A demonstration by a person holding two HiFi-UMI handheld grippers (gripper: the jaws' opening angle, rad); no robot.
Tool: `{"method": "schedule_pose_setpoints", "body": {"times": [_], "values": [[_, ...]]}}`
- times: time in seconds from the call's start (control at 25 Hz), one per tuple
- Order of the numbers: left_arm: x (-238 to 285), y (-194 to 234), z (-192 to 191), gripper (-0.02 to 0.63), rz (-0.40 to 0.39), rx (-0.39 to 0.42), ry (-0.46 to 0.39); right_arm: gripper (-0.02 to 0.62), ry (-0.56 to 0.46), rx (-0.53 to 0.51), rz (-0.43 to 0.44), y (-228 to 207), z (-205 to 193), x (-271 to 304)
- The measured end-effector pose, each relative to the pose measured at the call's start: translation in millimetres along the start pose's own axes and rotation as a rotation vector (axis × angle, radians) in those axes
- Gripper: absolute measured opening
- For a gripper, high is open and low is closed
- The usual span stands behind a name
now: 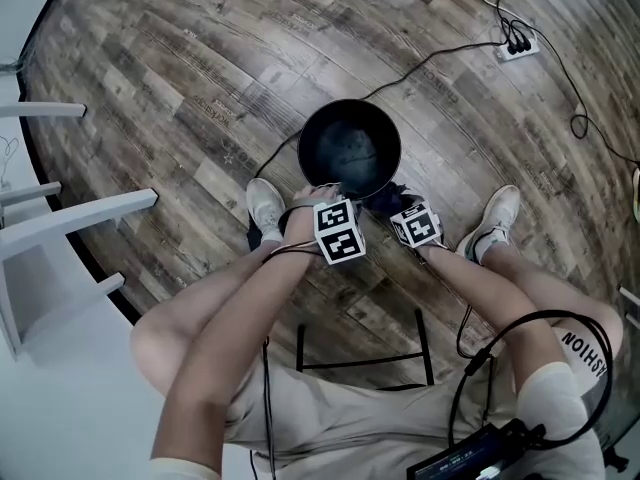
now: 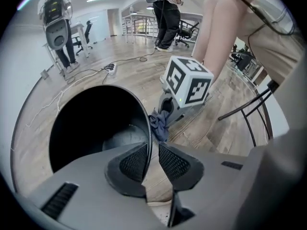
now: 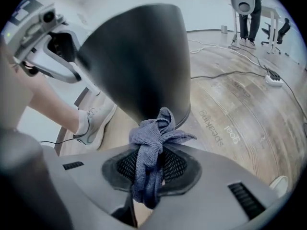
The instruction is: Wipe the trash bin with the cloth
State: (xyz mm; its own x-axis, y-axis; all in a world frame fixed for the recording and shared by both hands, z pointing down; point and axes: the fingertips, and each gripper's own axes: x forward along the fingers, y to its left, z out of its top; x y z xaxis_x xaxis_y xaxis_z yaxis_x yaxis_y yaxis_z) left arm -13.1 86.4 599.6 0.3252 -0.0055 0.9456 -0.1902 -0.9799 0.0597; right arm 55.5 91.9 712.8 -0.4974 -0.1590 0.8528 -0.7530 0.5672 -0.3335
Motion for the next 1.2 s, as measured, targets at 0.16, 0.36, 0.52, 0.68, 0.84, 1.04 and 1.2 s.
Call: {"method": "schedule_pose_setpoints", "body": {"times": [0.16, 0.36, 0.52, 0.68, 0.84, 1.04, 1.2], "values": [[-4.0, -0.4, -14.6, 0.095, 0.017, 0.121, 0.04, 0.077, -0.032, -0.01, 0.033, 18.8, 9.2, -31.9], [-5.7, 4.0, -32.2, 0.107, 0.031, 0.205, 0.069, 0.077, -0.078, 0.066, 0.049, 31.2, 26.1, -65.2], [-4.4, 11.1, -33.4, 0.063, 0.081, 0.227, 0.074, 0.077, -0.101, 0.077, 0.061, 47.4, 42.4, -84.2], [-1.6, 10.8, -31.0, 0.061, 0.054, 0.187, 0.099, 0.077, -0.11, 0.046, 0.064, 58.1, 50.7, -102.7], [1.5, 5.0, -22.2, 0.044, 0.047, 0.087, 0.095, 0.077, -0.12, 0.036, 0.058, 61.4, 56.5, -112.9], [5.3, 1.3, -10.7, 0.037, 0.055, -0.028, 0.094, 0.077, -0.149, 0.032, 0.05, 55.3, 73.4, -113.3], [7.4, -0.7, -6.3, 0.034, 0.052, -0.047, 0.097, 0.077, -0.133, 0.035, 0.051, 49.7, 79.7, -98.5]]}}
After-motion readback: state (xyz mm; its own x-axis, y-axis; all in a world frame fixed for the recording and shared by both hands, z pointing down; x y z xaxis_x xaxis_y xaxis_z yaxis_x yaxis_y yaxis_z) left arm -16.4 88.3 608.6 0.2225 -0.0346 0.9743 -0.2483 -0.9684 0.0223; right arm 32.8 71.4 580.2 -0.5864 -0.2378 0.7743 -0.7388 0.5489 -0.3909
